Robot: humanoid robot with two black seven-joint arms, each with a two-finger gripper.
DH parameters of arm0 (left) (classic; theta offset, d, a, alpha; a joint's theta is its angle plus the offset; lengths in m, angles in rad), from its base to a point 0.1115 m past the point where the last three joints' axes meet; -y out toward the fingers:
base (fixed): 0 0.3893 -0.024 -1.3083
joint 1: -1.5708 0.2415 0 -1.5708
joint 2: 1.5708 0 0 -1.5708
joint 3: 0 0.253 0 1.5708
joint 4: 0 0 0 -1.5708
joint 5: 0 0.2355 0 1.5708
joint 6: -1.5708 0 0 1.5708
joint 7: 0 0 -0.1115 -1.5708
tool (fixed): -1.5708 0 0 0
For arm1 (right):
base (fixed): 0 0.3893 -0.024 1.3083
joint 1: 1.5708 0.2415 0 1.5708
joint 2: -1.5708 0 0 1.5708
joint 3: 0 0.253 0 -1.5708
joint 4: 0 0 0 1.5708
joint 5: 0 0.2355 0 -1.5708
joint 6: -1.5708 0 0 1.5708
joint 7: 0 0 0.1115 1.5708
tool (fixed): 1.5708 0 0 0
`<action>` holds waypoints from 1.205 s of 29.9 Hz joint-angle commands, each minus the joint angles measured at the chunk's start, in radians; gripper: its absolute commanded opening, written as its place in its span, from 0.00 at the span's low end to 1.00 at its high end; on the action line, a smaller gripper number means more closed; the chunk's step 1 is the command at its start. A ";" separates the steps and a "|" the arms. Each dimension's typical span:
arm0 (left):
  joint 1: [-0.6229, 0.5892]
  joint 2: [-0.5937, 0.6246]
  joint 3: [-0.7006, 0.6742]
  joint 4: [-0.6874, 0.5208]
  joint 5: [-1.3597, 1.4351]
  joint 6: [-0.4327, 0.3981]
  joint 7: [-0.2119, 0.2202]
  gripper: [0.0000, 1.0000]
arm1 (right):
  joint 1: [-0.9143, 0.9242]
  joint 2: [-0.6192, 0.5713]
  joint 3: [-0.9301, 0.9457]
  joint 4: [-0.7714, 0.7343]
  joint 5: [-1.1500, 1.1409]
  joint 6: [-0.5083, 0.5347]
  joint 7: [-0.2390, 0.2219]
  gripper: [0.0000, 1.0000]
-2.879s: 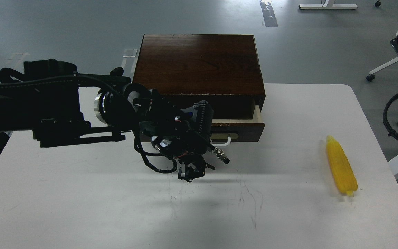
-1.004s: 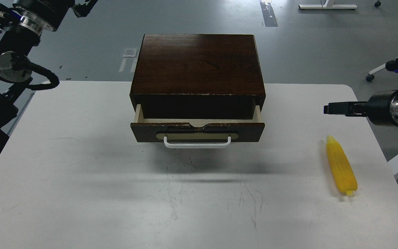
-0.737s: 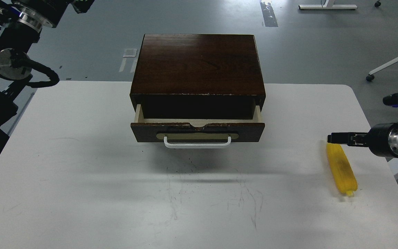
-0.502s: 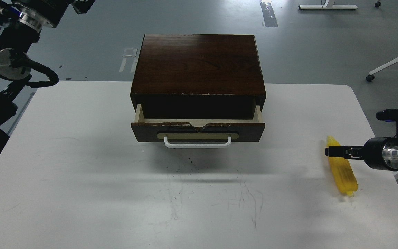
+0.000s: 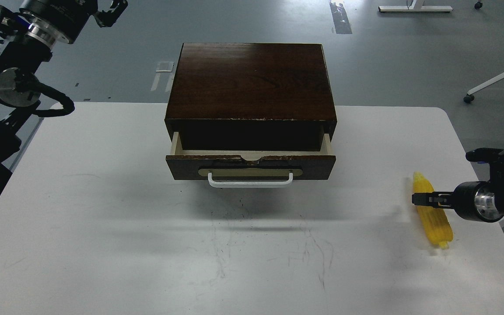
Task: Put corn in drawer with both arms
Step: 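Reach the right gripper to the yellow corn and grasp it, then lift the corn with the right gripper and carry it over the drawer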
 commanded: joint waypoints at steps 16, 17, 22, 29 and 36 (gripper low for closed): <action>-0.001 0.036 -0.003 -0.035 0.066 0.000 -0.008 0.98 | 0.018 0.004 0.032 0.024 0.005 -0.001 0.021 0.12; -0.001 0.039 -0.003 -0.038 0.066 0.000 -0.008 0.98 | 0.037 0.001 0.036 0.025 0.005 0.000 0.021 0.10; -0.003 0.084 -0.003 -0.087 0.065 0.000 -0.006 0.98 | 0.217 -0.017 0.028 0.034 -0.001 0.010 0.024 0.08; -0.003 0.090 -0.003 -0.103 0.066 0.000 -0.003 0.98 | 0.513 -0.008 0.026 0.036 -0.012 0.083 0.041 0.09; -0.001 0.090 -0.003 -0.103 0.065 0.000 -0.003 0.98 | 0.675 0.189 0.023 0.031 -0.156 0.112 0.107 0.09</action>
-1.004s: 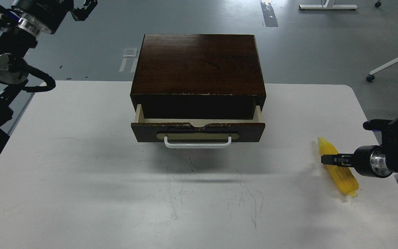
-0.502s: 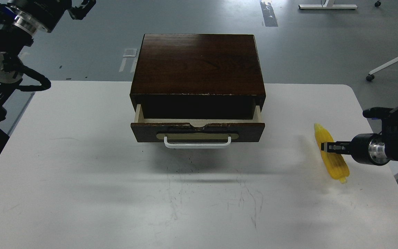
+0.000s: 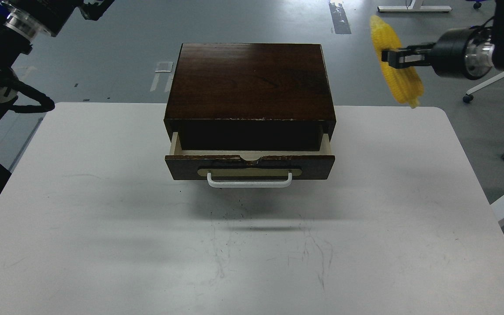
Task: Put corn in drawer with both arms
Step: 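Lift the corn with the right gripper and carry it over the drawer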
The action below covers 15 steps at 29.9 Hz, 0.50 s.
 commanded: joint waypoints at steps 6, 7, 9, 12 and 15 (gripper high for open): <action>0.002 0.022 -0.004 0.002 -0.001 0.000 -0.003 0.98 | 0.083 0.216 0.000 0.004 -0.211 0.003 0.063 0.09; 0.002 0.025 -0.004 0.002 -0.001 0.000 -0.003 0.98 | 0.089 0.228 0.000 0.004 -0.225 0.003 0.068 0.09; 0.003 0.031 -0.006 0.002 -0.001 0.000 -0.005 0.98 | 0.106 0.273 0.002 0.007 -0.265 0.002 0.080 0.09; 0.003 0.034 -0.006 0.011 -0.001 0.000 -0.006 0.98 | 0.121 0.334 0.000 0.016 -0.368 0.002 0.125 0.09; 0.006 0.037 -0.006 0.012 -0.001 0.000 -0.003 0.98 | 0.117 0.371 -0.003 0.040 -0.445 0.002 0.161 0.09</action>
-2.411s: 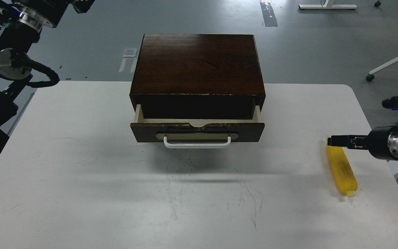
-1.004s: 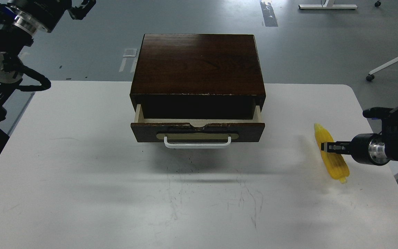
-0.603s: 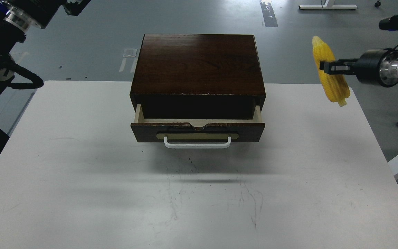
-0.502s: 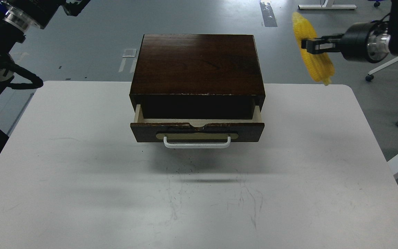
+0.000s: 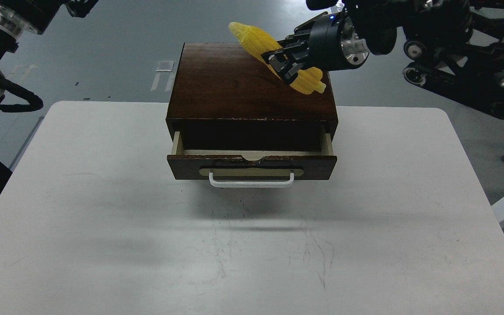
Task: Put corn in drawer with both arms
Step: 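Lift the corn with the right gripper and carry it over the drawer, then lower the corn into the open drawer and open the right gripper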
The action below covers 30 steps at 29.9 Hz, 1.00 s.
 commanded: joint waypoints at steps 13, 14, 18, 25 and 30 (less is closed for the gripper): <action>0.006 0.040 0.003 0.002 0.000 0.000 0.004 0.98 | -0.015 0.058 -0.141 0.109 -0.255 -0.004 0.051 0.10; 0.006 0.040 0.003 0.002 0.000 0.000 0.004 0.98 | -0.013 0.058 -0.146 0.109 -0.255 -0.004 0.051 0.11; 0.008 0.042 0.002 0.002 0.000 0.000 0.004 0.98 | -0.024 0.060 -0.151 0.109 -0.255 -0.005 0.051 0.27; 0.008 0.042 0.000 0.002 0.000 0.000 0.001 0.98 | -0.038 0.061 -0.152 0.109 -0.255 -0.005 0.049 0.39; 0.009 0.042 0.000 0.003 0.000 0.000 0.000 0.98 | -0.041 0.061 -0.152 0.109 -0.255 -0.005 0.049 0.45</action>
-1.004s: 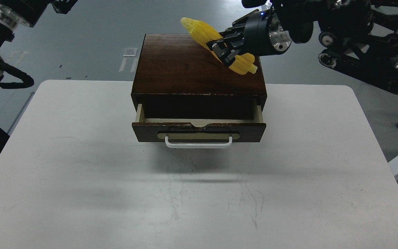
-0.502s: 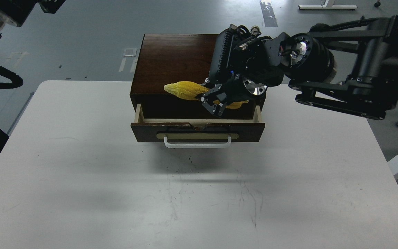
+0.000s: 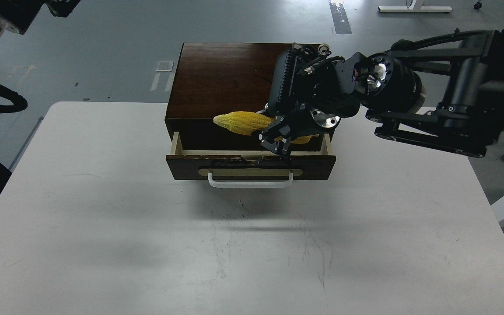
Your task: Put corn in drawer with both arms
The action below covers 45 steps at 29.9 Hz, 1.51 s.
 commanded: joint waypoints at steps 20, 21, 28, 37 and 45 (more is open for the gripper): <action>0.000 0.012 -0.002 0.002 -0.002 0.000 -0.005 0.98 | -0.011 0.003 0.004 -0.001 0.006 -0.002 0.000 0.58; 0.000 0.012 -0.002 0.002 -0.002 0.000 -0.005 0.98 | -0.011 0.003 0.004 -0.003 0.006 -0.002 0.000 0.59; 0.002 0.015 -0.002 0.004 -0.002 0.000 -0.004 0.98 | -0.014 -0.008 0.030 -0.006 0.021 -0.015 0.000 0.75; 0.002 0.015 -0.002 0.005 -0.005 0.000 -0.004 0.98 | -0.034 -0.106 0.239 -0.029 0.272 -0.025 -0.010 1.00; 0.005 -0.002 -0.005 0.045 -0.011 0.000 -0.007 0.98 | -0.063 -0.270 0.321 -0.098 0.657 -0.035 -0.014 1.00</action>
